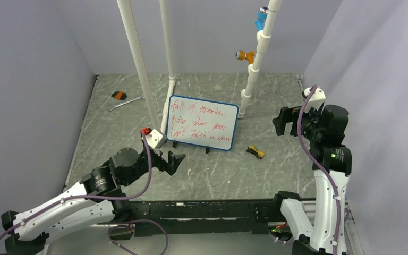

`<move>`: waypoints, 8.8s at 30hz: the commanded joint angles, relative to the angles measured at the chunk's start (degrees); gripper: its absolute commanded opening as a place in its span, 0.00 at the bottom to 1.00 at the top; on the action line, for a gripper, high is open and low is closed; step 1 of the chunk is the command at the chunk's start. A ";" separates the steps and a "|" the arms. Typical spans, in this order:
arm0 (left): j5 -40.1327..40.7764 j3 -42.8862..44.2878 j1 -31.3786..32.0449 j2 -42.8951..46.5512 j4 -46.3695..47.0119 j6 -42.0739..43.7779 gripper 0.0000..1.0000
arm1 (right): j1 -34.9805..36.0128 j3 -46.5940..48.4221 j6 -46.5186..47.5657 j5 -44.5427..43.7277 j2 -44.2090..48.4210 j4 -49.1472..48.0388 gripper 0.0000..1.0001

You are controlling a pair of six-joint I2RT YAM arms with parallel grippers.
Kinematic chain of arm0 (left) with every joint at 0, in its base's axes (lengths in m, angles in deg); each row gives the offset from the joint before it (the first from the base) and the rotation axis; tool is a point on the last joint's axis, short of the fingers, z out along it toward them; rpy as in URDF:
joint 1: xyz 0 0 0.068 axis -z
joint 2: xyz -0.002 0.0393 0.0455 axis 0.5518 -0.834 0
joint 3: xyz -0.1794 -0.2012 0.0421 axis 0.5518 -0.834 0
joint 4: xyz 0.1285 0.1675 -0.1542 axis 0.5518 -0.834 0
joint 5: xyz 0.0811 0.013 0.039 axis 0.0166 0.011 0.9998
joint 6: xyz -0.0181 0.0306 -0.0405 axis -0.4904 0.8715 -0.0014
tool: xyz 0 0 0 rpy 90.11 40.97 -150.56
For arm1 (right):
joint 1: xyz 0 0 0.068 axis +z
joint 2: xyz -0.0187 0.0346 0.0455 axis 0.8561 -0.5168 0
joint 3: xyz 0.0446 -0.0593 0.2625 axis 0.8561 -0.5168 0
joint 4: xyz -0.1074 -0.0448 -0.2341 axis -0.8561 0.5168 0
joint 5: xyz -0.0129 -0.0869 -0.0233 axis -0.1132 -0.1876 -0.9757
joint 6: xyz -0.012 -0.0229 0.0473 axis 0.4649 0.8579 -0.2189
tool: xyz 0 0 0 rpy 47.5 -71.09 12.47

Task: Erase the whiteboard
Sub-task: Pick up the whiteboard eraser from the center of the board, then place the whiteboard eraser at the center of the board, then pick up the whiteboard from the center of the board, then pick up the whiteboard eraser from the center of the board, then erase the center of the board with the whiteboard.

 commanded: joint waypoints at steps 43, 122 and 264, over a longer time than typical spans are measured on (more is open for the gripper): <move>1.13 -21.02 -0.52 13.33 4.80 -19.28 0.99 | 10.93 -11.67 31.79 8.40 -32.23 -8.96 0.86; 2.51 -16.09 -0.51 12.37 -3.17 -16.77 0.99 | 19.62 -15.46 7.53 27.60 -23.91 -27.00 0.81; -3.35 -23.64 -4.19 -12.34 41.44 -14.93 0.00 | 1.93 -8.30 34.84 40.02 -23.71 15.39 0.00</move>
